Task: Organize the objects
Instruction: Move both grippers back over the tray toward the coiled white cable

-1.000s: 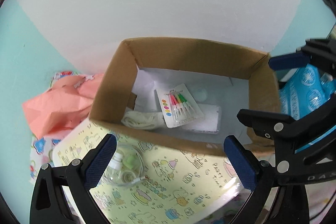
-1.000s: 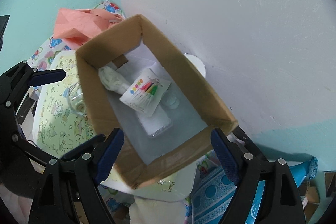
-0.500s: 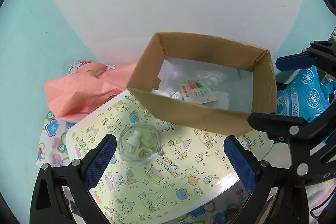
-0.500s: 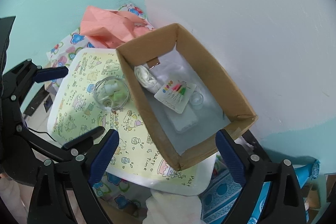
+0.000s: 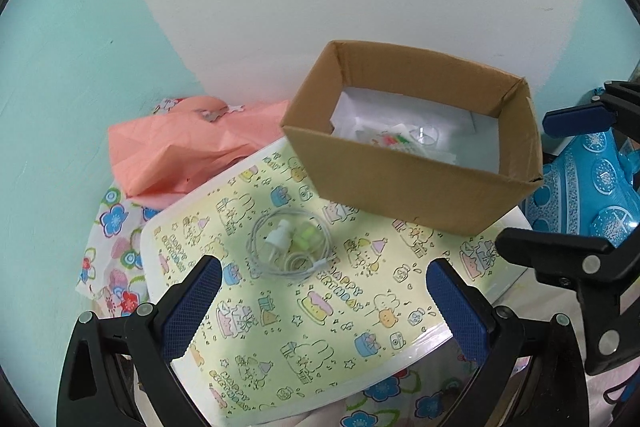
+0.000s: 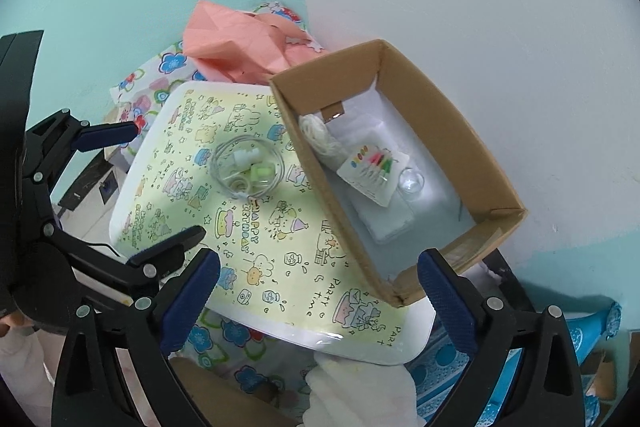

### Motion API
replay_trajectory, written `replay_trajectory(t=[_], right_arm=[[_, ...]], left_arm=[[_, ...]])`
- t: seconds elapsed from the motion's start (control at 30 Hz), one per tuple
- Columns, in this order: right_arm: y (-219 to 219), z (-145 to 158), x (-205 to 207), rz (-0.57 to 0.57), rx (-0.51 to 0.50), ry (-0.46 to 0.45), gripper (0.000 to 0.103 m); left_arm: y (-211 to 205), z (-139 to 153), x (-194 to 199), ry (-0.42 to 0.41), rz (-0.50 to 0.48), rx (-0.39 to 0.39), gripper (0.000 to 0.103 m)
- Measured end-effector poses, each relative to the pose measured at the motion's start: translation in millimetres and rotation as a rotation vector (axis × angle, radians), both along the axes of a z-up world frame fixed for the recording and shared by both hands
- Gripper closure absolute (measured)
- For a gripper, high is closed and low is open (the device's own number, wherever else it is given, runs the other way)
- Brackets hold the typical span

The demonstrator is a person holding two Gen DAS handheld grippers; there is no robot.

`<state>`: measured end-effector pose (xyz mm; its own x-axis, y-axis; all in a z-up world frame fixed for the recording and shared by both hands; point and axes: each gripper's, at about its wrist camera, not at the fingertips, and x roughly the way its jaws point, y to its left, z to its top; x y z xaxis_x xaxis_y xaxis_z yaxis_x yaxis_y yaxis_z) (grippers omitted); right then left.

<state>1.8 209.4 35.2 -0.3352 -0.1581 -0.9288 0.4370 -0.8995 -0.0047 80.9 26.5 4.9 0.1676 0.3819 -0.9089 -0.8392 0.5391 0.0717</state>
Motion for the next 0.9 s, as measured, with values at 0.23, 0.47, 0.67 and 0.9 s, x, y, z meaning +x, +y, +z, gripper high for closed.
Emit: replay_trajectory(t=[0.23, 0.47, 0.67, 0.9], right_arm=[[-23.1, -10.4, 6.2, 0.049, 0.003, -0.013, 0.002], [-43.6, -26.3, 5.7, 0.084, -0.002, -0.040, 0.002], [-56.8, -44.1, 4.4, 0.115, -0.013, -0.062, 0.002], [-65.2, -64.4, -2.0, 0.137, -0.011, -0.079, 0.002]], left_arm=[[-1.8, -13.3, -22.6, 0.000, 0.045, -0.031, 0.000], [-3.5, -29.6, -44.0, -0.002, 0.037, -0.066, 0.000], [-0.3, -43.1, -58.2, 0.005, 0.058, -0.087, 0.000], [4.3, -63.8, -67.6, 0.024, 0.059, -0.116, 0.000]])
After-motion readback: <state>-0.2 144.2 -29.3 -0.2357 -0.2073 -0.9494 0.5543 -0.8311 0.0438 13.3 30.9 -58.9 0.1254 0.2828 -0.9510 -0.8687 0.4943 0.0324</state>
